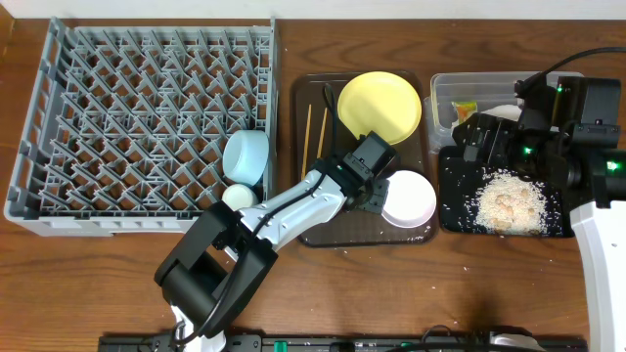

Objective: Sort waste into correct bins and load items into the dishwasher
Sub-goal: 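Reach the left gripper to the pink bowl and grasp its rim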

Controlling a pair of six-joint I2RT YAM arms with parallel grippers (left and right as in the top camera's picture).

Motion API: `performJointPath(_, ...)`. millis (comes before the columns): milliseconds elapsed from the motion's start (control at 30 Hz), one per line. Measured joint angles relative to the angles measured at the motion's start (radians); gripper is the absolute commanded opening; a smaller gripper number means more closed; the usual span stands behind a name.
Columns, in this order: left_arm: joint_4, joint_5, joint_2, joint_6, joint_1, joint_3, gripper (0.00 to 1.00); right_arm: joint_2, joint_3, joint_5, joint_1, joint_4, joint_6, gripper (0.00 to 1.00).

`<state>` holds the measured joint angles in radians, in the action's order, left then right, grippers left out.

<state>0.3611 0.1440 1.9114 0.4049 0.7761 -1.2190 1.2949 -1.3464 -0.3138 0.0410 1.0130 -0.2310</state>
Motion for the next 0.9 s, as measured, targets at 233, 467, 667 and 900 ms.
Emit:
performJointPath(233, -0.026, 0.000, 0.021, 0.027, 0.000, 0.000, 0.36, 0.000, 0.000, 0.000, 0.000, 0.000, 0.000, 0.99)
performJointPath(467, -0.029, 0.004, 0.026, 0.044, 0.000, -0.001, 0.08, 0.000, 0.000, 0.000, 0.000, 0.000, 0.000, 0.99)
performJointPath(667, -0.020, 0.000, 0.026, 0.040, -0.002, -0.001, 0.07, 0.000, 0.000, 0.000, 0.000, 0.000, 0.000, 0.99)
performJointPath(900, 0.066, -0.100, -0.052, 0.033, -0.002, -0.001, 0.07, 0.000, 0.000, 0.000, 0.000, 0.000, 0.000, 0.99)
